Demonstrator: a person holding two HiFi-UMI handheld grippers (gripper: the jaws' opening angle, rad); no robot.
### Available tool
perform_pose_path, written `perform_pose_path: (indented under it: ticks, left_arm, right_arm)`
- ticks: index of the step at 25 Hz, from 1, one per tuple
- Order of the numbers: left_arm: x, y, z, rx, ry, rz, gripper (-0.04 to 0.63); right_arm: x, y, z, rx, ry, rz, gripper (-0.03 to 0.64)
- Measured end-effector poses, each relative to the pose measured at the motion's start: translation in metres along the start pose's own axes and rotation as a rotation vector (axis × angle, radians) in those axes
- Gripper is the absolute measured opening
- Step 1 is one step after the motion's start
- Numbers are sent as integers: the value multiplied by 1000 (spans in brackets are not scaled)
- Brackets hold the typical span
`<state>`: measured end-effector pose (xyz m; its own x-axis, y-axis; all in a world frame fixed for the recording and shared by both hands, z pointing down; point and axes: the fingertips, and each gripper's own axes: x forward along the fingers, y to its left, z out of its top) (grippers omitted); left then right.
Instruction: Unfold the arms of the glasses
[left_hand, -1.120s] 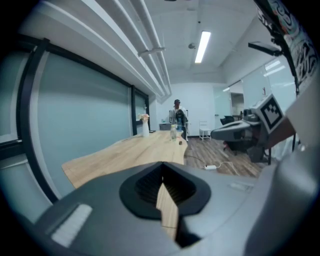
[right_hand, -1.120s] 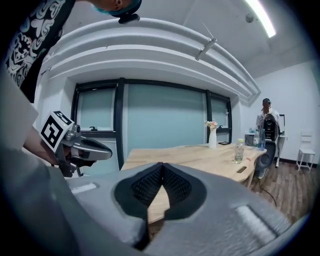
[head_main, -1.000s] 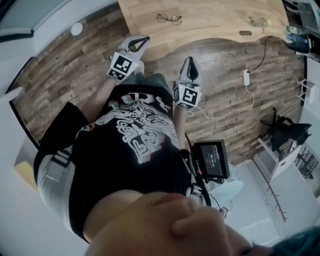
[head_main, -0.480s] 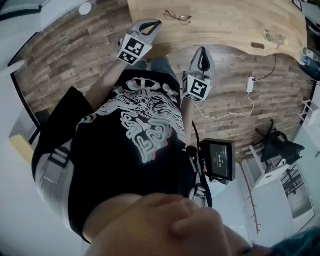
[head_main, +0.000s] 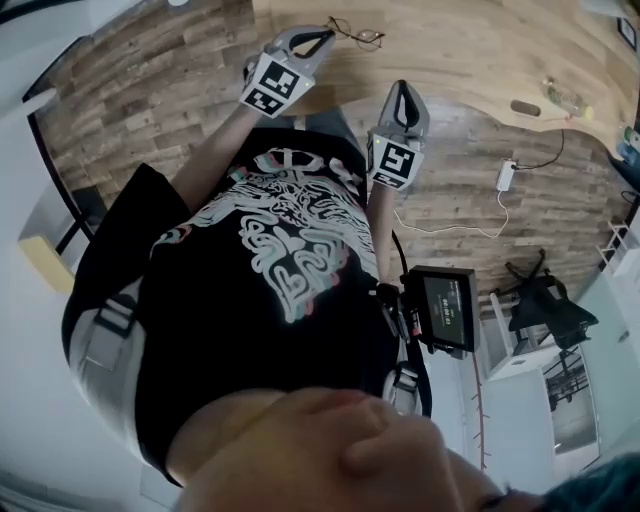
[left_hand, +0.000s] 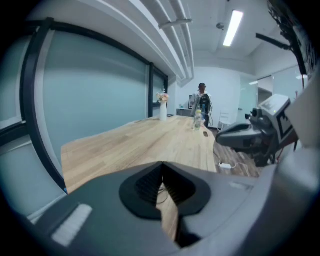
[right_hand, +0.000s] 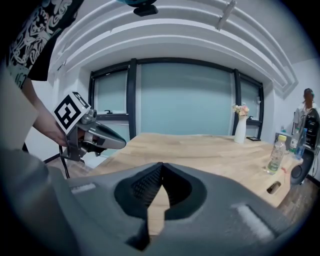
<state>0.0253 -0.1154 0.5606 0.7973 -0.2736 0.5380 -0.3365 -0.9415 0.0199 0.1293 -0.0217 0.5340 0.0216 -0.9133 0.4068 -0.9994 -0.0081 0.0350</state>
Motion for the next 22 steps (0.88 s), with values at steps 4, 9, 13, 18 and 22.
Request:
perform_pose_path:
  ticks: [4,9,13,18,22]
  left_arm:
    - [39,3,-6,-18,43,-14,-11]
    - [48,-14,-21,-23,104,-47,-11]
    - [61,-21,-33,-30,162,-51,-11]
    - [59,-26,-39,-8,191,-49,-11]
    - [55,-28,-41,0,207,-53,-10]
  right_arm:
    - [35,-12,-23,-20,56,58,0]
    - [36,8,-33,-56,96,116,0]
    - [39,18,-44,-67,127,146,0]
    - [41,22,-48,-44,137,152,0]
    - [46,31,-46,-46,136,195,0]
